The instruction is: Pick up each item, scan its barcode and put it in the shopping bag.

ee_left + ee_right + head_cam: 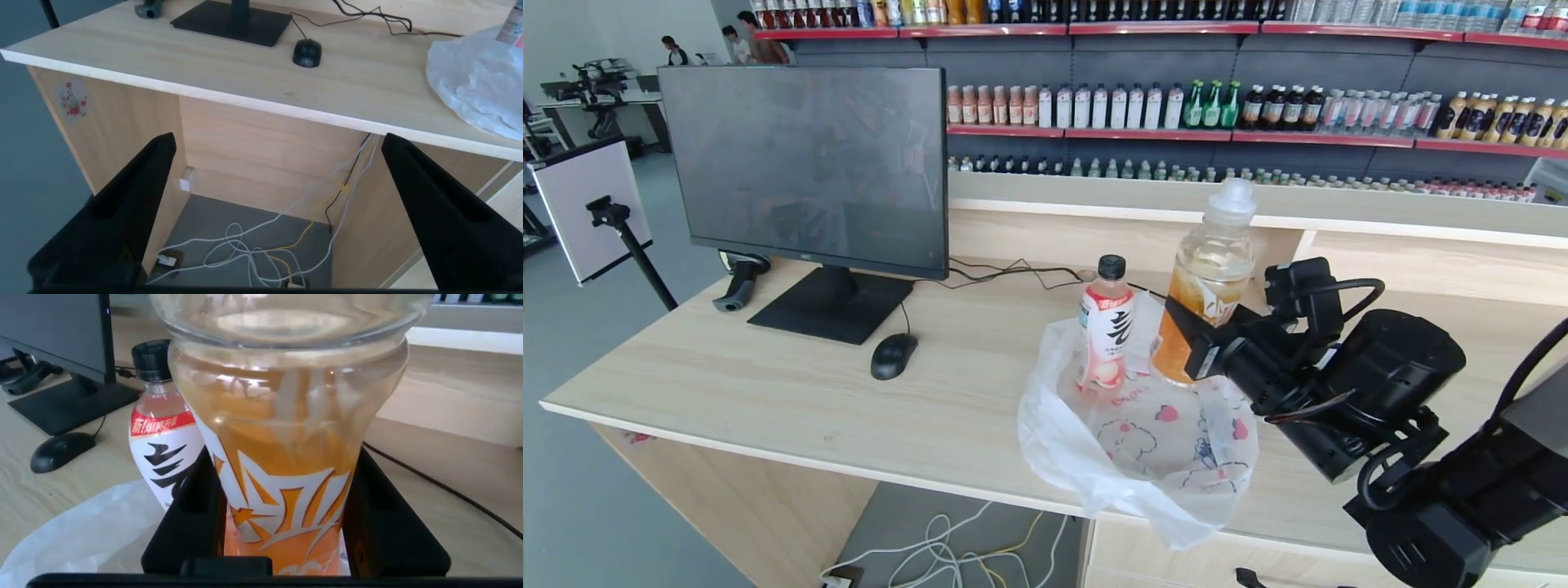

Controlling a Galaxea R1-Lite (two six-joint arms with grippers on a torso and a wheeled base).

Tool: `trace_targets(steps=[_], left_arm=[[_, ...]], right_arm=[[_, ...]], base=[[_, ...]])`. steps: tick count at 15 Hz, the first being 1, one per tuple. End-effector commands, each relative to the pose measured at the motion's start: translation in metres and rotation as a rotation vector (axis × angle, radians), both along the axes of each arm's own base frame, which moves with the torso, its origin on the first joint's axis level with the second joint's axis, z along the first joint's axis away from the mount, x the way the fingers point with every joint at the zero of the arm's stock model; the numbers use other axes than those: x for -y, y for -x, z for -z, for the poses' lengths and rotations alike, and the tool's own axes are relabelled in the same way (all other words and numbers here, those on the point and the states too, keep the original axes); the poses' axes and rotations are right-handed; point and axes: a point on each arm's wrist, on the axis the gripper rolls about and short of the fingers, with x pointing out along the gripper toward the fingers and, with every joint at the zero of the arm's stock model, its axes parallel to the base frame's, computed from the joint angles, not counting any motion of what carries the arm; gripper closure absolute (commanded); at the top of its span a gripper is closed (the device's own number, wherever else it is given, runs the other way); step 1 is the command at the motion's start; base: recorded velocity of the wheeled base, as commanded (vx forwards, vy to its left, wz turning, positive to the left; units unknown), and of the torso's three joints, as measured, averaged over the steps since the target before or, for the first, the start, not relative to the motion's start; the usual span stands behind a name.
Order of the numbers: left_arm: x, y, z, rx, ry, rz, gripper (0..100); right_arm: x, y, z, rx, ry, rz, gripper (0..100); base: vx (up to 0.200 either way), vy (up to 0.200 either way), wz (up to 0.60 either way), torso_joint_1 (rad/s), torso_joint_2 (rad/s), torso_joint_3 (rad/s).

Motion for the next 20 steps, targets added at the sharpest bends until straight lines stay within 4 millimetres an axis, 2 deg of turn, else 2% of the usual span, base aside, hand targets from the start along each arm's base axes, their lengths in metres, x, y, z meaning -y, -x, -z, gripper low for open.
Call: trace_targets(steps=[1, 6, 11, 20], left_arm=[[0.0, 0.0, 0.0, 0.0, 0.0, 0.0, 0], [0.0, 0.0, 0.0, -0.001, 0.0, 0.0, 0], [0.0, 0.0, 0.0, -0.001, 0.002, 0.0, 0], [0.0, 0.0, 0.0, -0.004, -0.001, 0.0, 0]], right_arm=[[0.001, -0.017, 0.016, -0.03, 0.016, 0.027, 100], [-0.002, -0.029, 0.029, -0.051, 0.025, 0.034, 100], [-0.003, -0.03, 0.037, -0.074, 0.037, 0.034, 100], [-0.006, -0.038, 0.043, -0.076, 0.04, 0.036, 100]], base=[[0.0, 0.0, 0.0, 0.0, 0.0, 0.0], [0.0, 0.0, 0.0, 0.0, 0.0, 0.0], [0.0, 0.0, 0.0, 0.0, 0.0, 0.0], [0.0, 0.0, 0.0, 0.0, 0.0, 0.0]])
